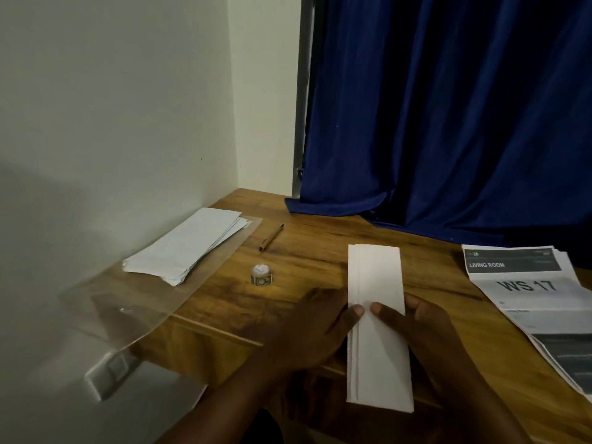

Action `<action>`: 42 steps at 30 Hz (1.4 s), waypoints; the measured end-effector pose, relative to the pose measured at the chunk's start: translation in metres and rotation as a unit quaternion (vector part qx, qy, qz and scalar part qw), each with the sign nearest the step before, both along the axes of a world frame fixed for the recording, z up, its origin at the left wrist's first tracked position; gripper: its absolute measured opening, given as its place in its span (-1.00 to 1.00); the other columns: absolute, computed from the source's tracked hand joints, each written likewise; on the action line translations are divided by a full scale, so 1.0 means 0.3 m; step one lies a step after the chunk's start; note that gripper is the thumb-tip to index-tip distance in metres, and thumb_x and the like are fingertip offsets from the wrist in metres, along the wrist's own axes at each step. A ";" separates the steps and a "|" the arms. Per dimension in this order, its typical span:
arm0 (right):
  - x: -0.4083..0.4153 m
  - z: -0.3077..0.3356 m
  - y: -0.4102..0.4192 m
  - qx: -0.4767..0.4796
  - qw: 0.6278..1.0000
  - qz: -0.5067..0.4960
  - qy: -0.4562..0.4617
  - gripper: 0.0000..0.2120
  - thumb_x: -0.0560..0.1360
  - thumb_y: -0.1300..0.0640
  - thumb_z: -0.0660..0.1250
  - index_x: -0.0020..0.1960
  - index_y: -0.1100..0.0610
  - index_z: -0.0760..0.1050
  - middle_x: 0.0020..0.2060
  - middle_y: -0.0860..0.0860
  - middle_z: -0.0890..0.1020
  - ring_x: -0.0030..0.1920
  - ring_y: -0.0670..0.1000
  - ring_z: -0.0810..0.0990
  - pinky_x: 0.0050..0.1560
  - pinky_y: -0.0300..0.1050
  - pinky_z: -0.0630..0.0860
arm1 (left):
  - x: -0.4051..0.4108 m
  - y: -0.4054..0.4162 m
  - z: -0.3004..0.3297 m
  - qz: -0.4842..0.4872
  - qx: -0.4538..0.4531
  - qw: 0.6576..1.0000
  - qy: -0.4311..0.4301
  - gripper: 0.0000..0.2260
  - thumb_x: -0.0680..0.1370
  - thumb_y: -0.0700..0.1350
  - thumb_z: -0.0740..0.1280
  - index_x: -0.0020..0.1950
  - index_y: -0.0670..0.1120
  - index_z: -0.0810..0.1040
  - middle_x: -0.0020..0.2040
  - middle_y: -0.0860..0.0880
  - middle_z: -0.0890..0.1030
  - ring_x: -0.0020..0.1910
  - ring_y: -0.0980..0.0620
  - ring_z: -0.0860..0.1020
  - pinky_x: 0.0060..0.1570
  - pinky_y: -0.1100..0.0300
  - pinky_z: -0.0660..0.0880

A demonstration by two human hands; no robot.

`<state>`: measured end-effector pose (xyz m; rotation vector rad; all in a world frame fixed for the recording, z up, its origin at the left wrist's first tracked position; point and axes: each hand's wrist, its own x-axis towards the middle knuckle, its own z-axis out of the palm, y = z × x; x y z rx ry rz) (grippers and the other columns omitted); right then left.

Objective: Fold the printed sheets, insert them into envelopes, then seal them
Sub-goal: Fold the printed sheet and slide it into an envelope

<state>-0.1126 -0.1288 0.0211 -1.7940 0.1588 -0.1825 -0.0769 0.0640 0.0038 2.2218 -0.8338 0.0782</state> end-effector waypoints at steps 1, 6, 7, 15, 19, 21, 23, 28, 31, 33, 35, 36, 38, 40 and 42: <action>-0.001 -0.004 -0.001 0.002 1.000 0.004 -0.002 -0.60 0.26 -0.21 0.48 0.01 -0.05 0.54 -0.28 -0.27 0.70 -0.29 -0.19 0.70 -0.46 -0.39 0.52 | 0.000 -0.001 0.009 -0.009 -0.004 1.000 0.008 -0.63 0.73 0.16 0.06 0.44 0.04 0.43 0.32 0.09 0.58 0.28 0.20 0.51 0.37 0.03 0.42; 0.000 -0.024 -0.014 -0.006 1.000 -0.015 -0.013 -0.68 0.34 -0.18 0.45 0.00 -0.05 0.54 -0.25 -0.08 0.71 -0.32 -0.18 0.69 -0.51 -0.40 0.50 | 0.020 0.079 0.111 0.017 -0.037 0.999 0.020 -0.61 0.65 0.22 0.21 0.48 0.20 0.38 0.34 0.28 0.51 0.26 0.36 0.47 0.23 0.08 0.54; 0.003 -0.028 -0.018 -0.010 1.000 -0.022 -0.017 -0.72 0.38 -0.17 0.44 -0.01 -0.06 0.53 -0.22 -0.09 0.70 -0.32 -0.14 0.70 -0.51 -0.38 0.49 | 0.037 0.119 0.147 0.044 -0.045 0.998 0.004 -0.59 0.62 0.26 0.25 0.46 0.27 0.38 0.29 0.38 0.49 0.23 0.45 0.44 0.18 0.14 0.56; 0.030 -0.056 -0.036 0.004 0.999 -0.034 -0.029 -0.89 0.52 -0.05 0.38 -0.10 -0.07 0.46 -0.17 -0.03 0.64 -0.20 0.05 0.63 -0.31 -0.15 0.45 | 0.326 0.526 0.313 0.317 0.130 0.935 -0.087 -0.64 0.56 0.27 0.34 0.29 0.16 0.56 0.25 0.17 0.61 0.20 0.09 0.59 0.10 0.09 0.52; 0.033 -0.060 -0.035 -0.004 0.998 -0.041 -0.041 -0.86 0.52 0.00 0.41 -0.14 -0.07 0.46 -0.22 -0.09 0.60 -0.22 0.02 0.60 -0.33 -0.19 0.42 | 0.442 0.703 0.218 0.401 0.287 0.870 -0.006 -0.52 0.48 0.32 0.40 0.29 0.09 0.55 0.29 0.03 0.60 0.24 -0.02 0.56 0.17 0.06 0.50; 0.035 -0.062 -0.034 -0.009 0.998 -0.040 -0.045 -0.85 0.52 0.02 0.42 -0.16 -0.07 0.46 -0.24 -0.11 0.59 -0.24 -0.02 0.59 -0.33 -0.22 0.39 | 0.468 0.739 0.181 0.422 0.310 0.852 0.008 -0.42 0.41 0.43 0.38 0.26 0.08 0.57 0.25 0.03 0.61 0.20 -0.03 0.57 0.10 0.08 0.49; 0.034 -0.062 -0.033 -0.015 0.999 -0.034 -0.041 -0.84 0.53 0.02 0.41 -0.16 -0.07 0.45 -0.25 -0.12 0.58 -0.25 -0.05 0.58 -0.34 -0.25 0.38 | 0.487 0.746 0.169 0.430 0.324 0.843 0.005 -0.36 0.34 0.51 0.36 0.20 0.07 0.59 0.17 0.04 0.63 0.13 -0.02 0.59 0.02 0.11 0.47; 0.034 -0.065 -0.032 -0.019 0.999 -0.031 -0.035 -0.86 0.52 -0.01 0.42 -0.14 -0.08 0.47 -0.24 -0.12 0.60 -0.25 -0.05 0.60 -0.35 -0.25 0.40 | 0.507 0.719 0.188 0.438 0.352 0.827 0.016 -0.44 0.36 0.42 0.41 0.08 -0.01 0.57 -0.09 0.03 0.59 -0.11 0.00 0.57 -0.15 0.16 0.47; 0.029 -0.062 -0.031 -0.008 0.999 -0.032 -0.031 -0.88 0.51 -0.02 0.43 -0.13 -0.07 0.49 -0.24 -0.11 0.63 -0.25 -0.05 0.63 -0.37 -0.27 0.43 | 0.500 0.697 0.203 0.443 0.366 0.818 -0.018 -0.62 0.47 0.24 0.37 0.05 -0.03 0.58 -0.19 0.06 0.52 -0.19 0.01 0.54 -0.21 0.18 0.44; 0.025 -0.061 -0.031 -0.005 0.999 -0.036 -0.030 -0.87 0.51 -0.02 0.42 -0.14 -0.07 0.48 -0.25 -0.12 0.62 -0.27 -0.06 0.62 -0.39 -0.28 0.43 | 0.488 0.685 0.212 0.452 0.373 0.809 -0.048 -0.77 0.48 0.12 0.36 -0.04 -0.02 0.57 -0.24 0.07 0.50 -0.26 0.02 0.53 -0.27 0.20 0.41; 0.023 -0.060 -0.029 -0.002 0.999 -0.036 -0.031 -0.87 0.51 -0.01 0.43 -0.14 -0.08 0.48 -0.24 -0.13 0.62 -0.26 -0.06 0.62 -0.37 -0.27 0.43 | 0.476 0.681 0.220 0.460 0.377 0.801 -0.067 -0.84 0.48 0.05 0.37 -0.09 -0.03 0.55 -0.27 0.06 0.50 -0.33 0.06 0.51 -0.34 0.23 0.36; 0.022 -0.058 -0.027 0.000 0.999 -0.035 -0.030 -0.87 0.50 -0.01 0.43 -0.14 -0.09 0.47 -0.23 -0.12 0.62 -0.25 -0.05 0.62 -0.36 -0.25 0.43 | 0.471 0.684 0.223 0.462 0.377 0.799 -0.074 -0.85 0.48 0.03 0.38 -0.07 -0.03 0.57 -0.27 0.06 0.51 -0.33 0.07 0.50 -0.35 0.24 0.34; 0.019 -0.055 -0.024 0.001 0.999 -0.034 -0.033 -0.87 0.50 -0.01 0.42 -0.13 -0.09 0.47 -0.22 -0.12 0.61 -0.24 -0.05 0.62 -0.35 -0.25 0.43 | 0.467 0.690 0.227 0.465 0.377 0.796 -0.086 -0.82 0.51 0.03 0.41 0.01 -0.03 0.60 -0.21 0.04 0.56 -0.28 0.04 0.54 -0.32 0.23 0.37; 0.017 -0.054 -0.023 0.000 0.999 -0.034 -0.040 -0.87 0.50 0.00 0.43 -0.13 -0.09 0.48 -0.23 -0.14 0.62 -0.25 -0.07 0.62 -0.37 -0.29 0.43 | 0.467 0.694 0.236 0.467 0.364 0.802 -0.080 -0.74 0.49 0.11 0.47 0.04 -0.03 0.59 -0.12 0.02 0.61 -0.19 0.00 0.58 -0.24 0.19 0.42; 0.015 -0.054 -0.021 0.002 0.999 -0.032 -0.041 -0.87 0.51 0.01 0.43 -0.14 -0.08 0.48 -0.23 -0.14 0.62 -0.25 -0.07 0.61 -0.36 -0.29 0.42 | 0.471 0.702 0.252 0.465 0.328 0.821 -0.046 -0.66 0.44 0.21 0.52 -0.01 0.00 0.57 -0.11 0.02 0.61 -0.14 0.00 0.58 -0.20 0.17 0.44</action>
